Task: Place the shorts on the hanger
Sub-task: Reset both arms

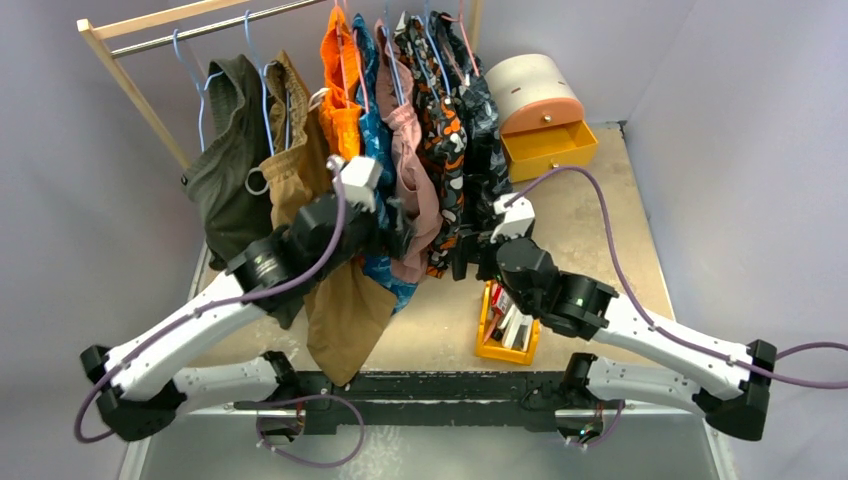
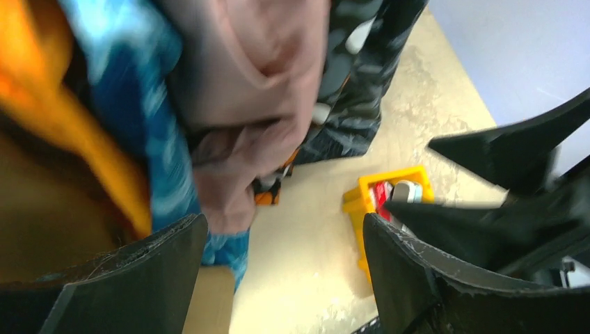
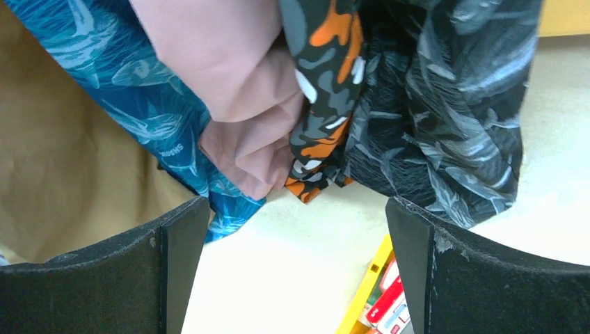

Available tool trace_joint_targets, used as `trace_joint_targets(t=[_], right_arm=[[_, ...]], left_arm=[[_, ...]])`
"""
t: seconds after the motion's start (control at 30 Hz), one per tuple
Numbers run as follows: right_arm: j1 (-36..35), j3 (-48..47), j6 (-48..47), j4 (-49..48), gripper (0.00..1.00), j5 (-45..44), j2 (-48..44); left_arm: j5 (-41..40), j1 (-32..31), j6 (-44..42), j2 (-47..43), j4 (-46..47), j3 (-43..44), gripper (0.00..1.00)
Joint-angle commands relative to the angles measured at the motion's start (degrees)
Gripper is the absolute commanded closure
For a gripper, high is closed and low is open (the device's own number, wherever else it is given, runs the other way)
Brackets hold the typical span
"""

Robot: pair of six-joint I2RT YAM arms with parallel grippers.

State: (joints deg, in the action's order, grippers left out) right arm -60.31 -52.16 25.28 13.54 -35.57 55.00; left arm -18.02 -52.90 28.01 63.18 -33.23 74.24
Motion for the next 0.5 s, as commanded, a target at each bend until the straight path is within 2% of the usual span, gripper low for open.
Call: trace_joint_targets(t=[0.0, 0.17, 0.3, 0.47], right_arm=[[0.02, 2.33, 4.68, -0.10, 0.01, -5.93, -5.23], [0.02, 4.85, 9.07, 2.47, 0.01, -12.06, -9.30], [-0.02, 5.15, 9.33, 1.66, 0.01, -14.36, -12.15], [-0.02, 4.89, 7.99, 0.19, 0.01, -14.79, -13.41]], left_arm=[[-3.28, 0.02, 8.76, -11.89, 6.77, -12.12, 0.18], [-1.95, -0.01, 18.55, -14.59, 3.65, -23.04, 0.18], [-2.24, 0.00, 22.94, -14.25, 2.74, -26.84, 0.17], [-6.64, -0.01, 25.70, -14.94, 3.17, -28.02, 0.17]])
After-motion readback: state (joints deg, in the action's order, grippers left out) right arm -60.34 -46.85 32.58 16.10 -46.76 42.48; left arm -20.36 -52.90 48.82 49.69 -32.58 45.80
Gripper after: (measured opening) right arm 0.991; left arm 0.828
